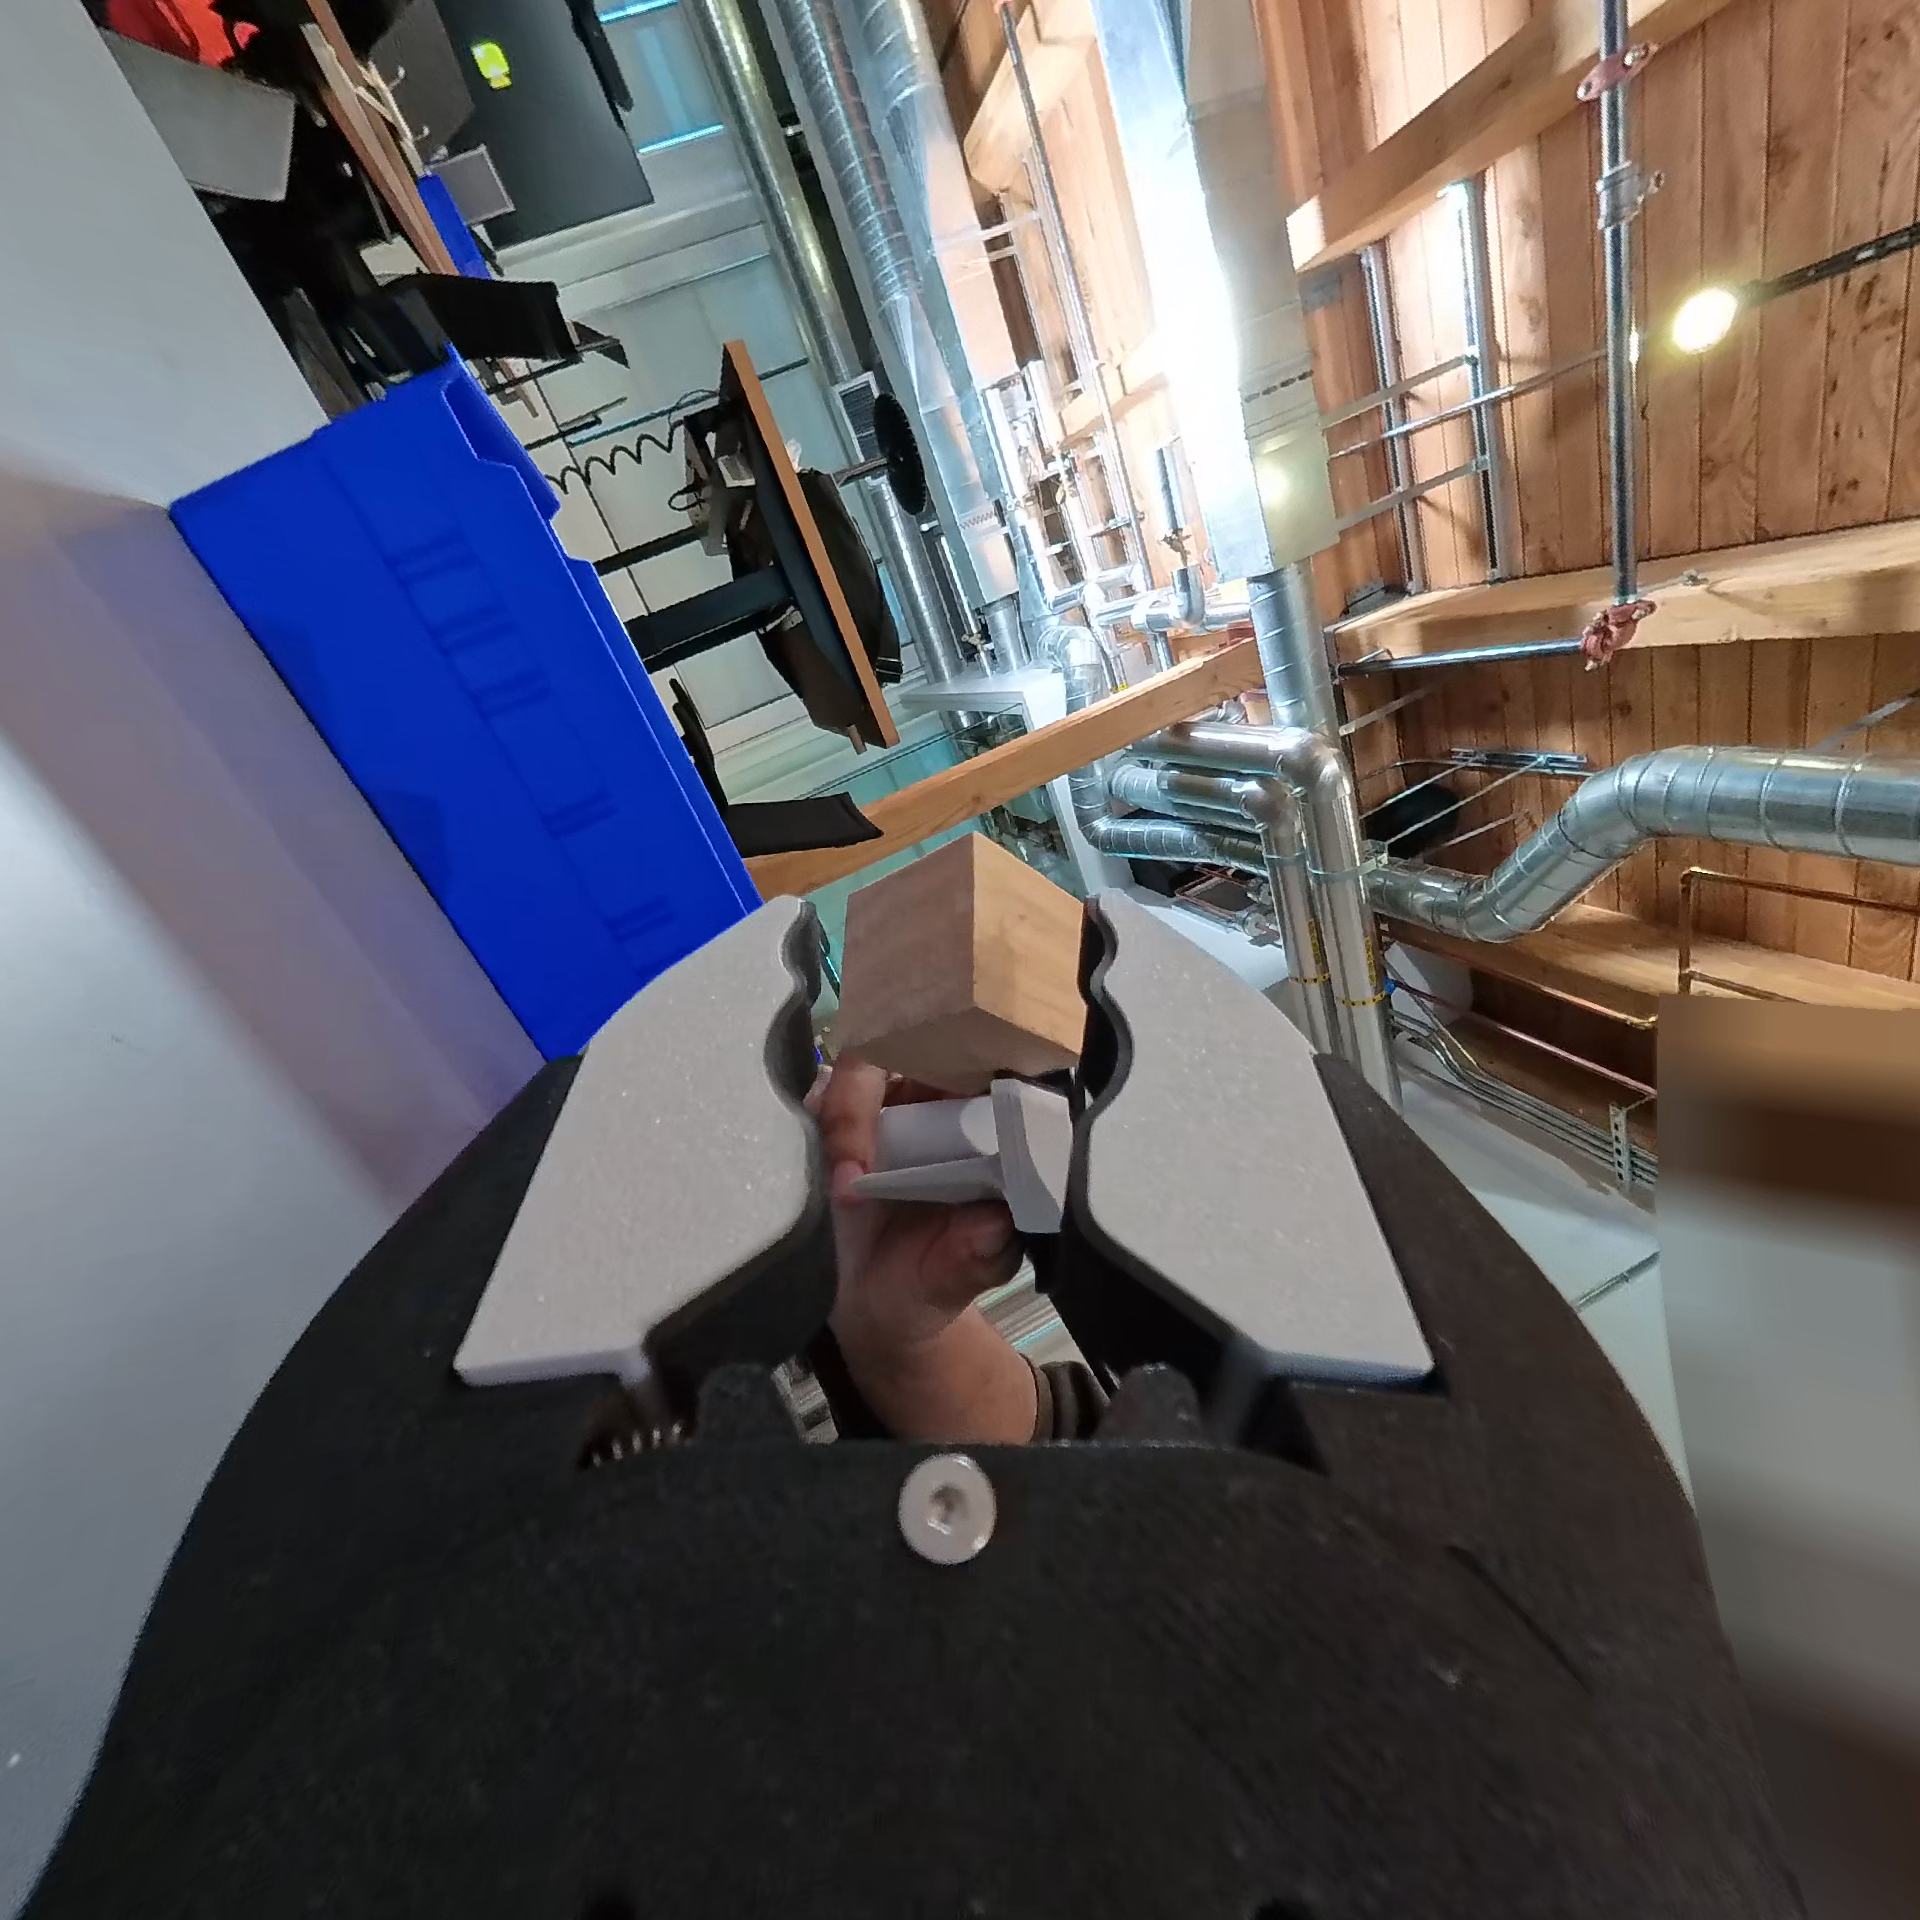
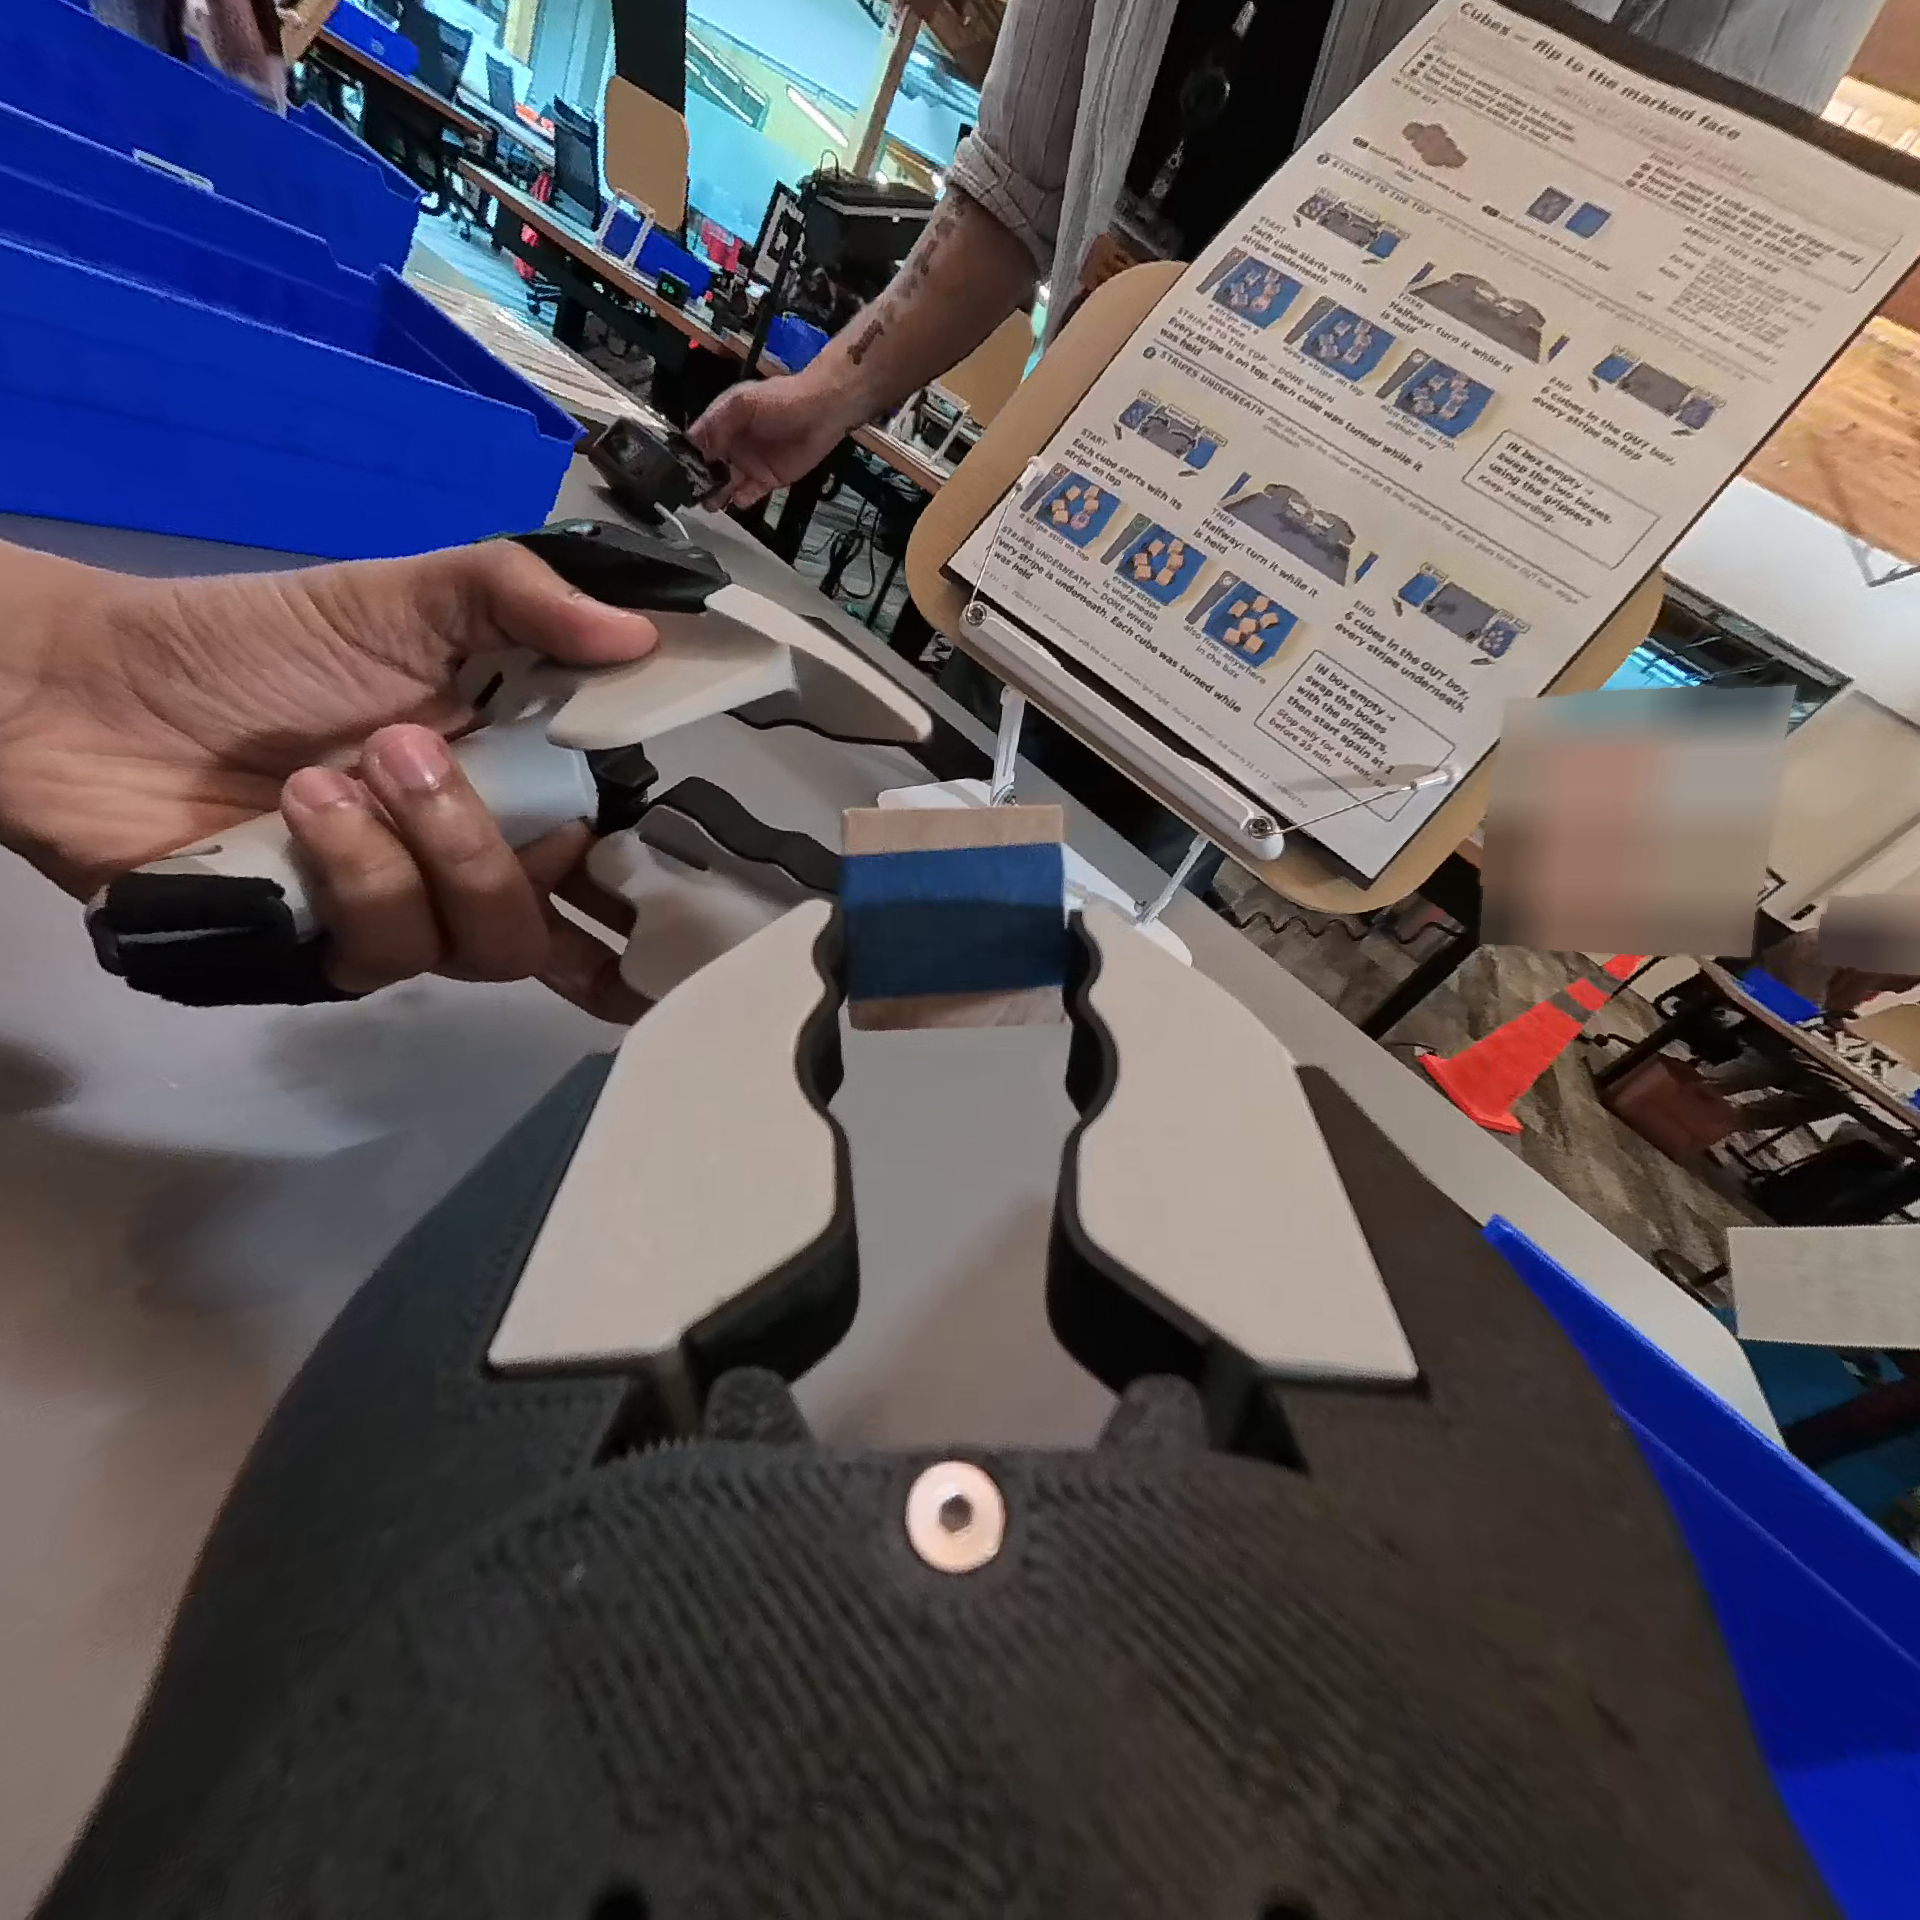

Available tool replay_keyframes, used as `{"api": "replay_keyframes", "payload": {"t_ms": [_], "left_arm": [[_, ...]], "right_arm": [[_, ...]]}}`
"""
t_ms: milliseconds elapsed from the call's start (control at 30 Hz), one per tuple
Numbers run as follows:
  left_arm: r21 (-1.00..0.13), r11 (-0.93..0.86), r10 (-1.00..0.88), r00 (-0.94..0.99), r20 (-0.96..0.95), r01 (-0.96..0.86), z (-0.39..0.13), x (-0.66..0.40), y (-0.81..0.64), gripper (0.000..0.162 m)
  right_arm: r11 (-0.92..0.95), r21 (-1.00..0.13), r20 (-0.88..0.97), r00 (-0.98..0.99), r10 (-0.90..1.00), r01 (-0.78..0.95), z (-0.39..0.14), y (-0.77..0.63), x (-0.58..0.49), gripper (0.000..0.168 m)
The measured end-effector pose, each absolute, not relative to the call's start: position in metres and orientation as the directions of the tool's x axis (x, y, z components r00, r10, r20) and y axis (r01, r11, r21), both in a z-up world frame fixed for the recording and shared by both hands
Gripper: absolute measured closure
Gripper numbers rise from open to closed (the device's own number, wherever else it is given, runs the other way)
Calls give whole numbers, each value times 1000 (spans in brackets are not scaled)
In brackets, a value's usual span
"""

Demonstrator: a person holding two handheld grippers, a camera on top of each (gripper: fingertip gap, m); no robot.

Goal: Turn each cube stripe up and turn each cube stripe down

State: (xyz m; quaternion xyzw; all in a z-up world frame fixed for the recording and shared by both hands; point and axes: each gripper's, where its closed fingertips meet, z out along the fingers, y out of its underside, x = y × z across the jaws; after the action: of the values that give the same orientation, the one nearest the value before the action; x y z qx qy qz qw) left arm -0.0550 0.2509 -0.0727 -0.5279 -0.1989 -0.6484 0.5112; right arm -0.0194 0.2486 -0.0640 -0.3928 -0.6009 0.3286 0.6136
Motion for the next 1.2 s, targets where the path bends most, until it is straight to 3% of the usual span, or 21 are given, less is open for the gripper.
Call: {"api": "replay_keyframes", "payload": {"t_ms": [267, 700, 967, 1200], "left_arm": [[-300, -327, -428, 142, 892, 896, -78, -74, 253, 114], [-449, -183, -376, 360, 854, 875, -81, -95, 254, 121], [-454, -212, -357, 364, 860, 866, -89, -84, 258, 121], [-456, -292, -339, 355, 871, 841, -101, -71, 262, 121]], "right_arm": [[382, -921, 388, 88, 917, 81, -37, 284, 2, 127], [109, -976, 172, 358, 918, 188, -3, 418, 83, 127], [-88, -844, 182, 436, 881, 529, -62, 493, 113, 127], [-289, -689, 135, 509, 850, 665, -113, 543, 90, 127]]}}
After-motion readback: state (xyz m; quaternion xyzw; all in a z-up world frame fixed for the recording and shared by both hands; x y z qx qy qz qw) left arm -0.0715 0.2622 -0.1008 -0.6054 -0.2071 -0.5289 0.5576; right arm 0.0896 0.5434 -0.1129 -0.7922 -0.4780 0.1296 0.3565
